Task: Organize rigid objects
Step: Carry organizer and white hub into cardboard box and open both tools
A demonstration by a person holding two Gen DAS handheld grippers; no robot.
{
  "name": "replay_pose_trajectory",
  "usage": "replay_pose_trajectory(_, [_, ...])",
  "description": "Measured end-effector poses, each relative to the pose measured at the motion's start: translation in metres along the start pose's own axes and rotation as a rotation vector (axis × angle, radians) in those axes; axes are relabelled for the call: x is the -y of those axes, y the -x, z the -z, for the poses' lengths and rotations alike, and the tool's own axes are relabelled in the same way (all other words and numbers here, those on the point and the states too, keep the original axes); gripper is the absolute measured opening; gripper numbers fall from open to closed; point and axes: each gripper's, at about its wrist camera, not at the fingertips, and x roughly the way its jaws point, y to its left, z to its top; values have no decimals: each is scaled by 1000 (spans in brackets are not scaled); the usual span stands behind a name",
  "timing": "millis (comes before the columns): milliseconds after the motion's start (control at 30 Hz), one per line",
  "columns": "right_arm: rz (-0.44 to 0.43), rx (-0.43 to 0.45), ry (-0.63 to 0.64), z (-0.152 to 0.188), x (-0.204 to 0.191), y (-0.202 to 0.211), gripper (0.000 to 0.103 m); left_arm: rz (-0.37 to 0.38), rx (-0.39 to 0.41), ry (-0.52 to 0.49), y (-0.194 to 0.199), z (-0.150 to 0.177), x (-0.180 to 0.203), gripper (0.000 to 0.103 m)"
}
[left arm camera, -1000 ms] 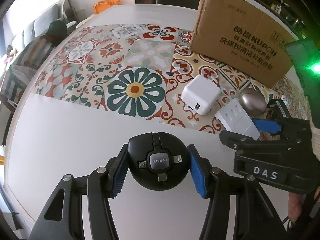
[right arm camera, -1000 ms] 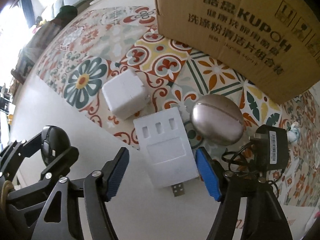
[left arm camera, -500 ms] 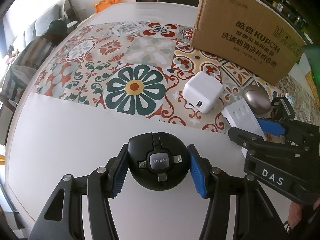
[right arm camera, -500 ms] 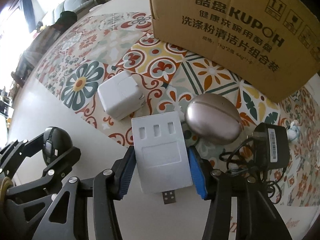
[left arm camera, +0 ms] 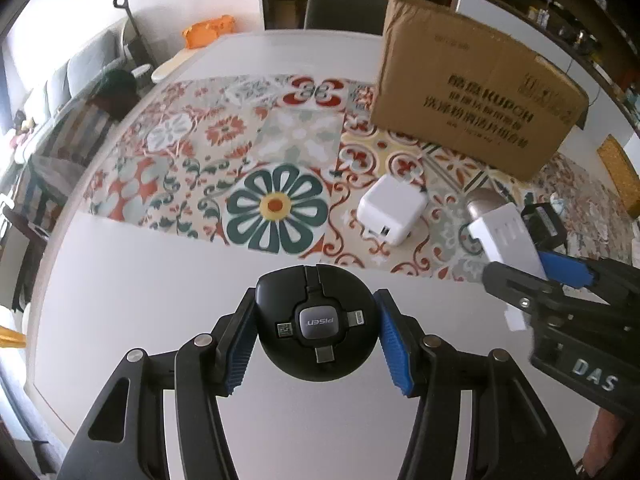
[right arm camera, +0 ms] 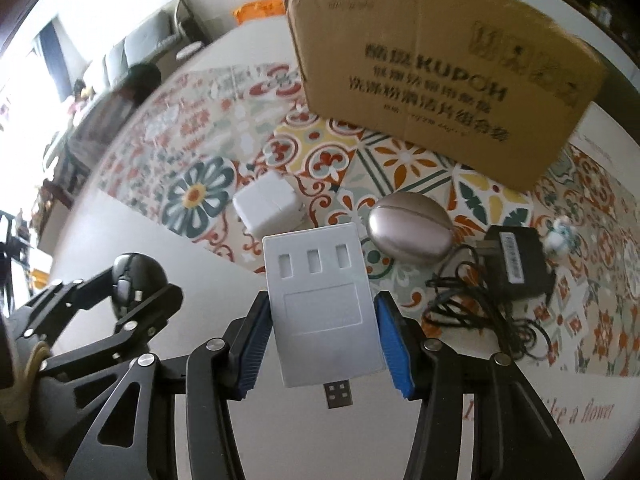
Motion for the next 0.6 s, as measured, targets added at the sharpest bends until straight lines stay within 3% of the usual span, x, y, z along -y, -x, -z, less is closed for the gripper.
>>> replay_pose_trajectory(600, [86, 249, -136, -14, 29, 105, 52, 106, 198, -146, 70, -62, 53, 56])
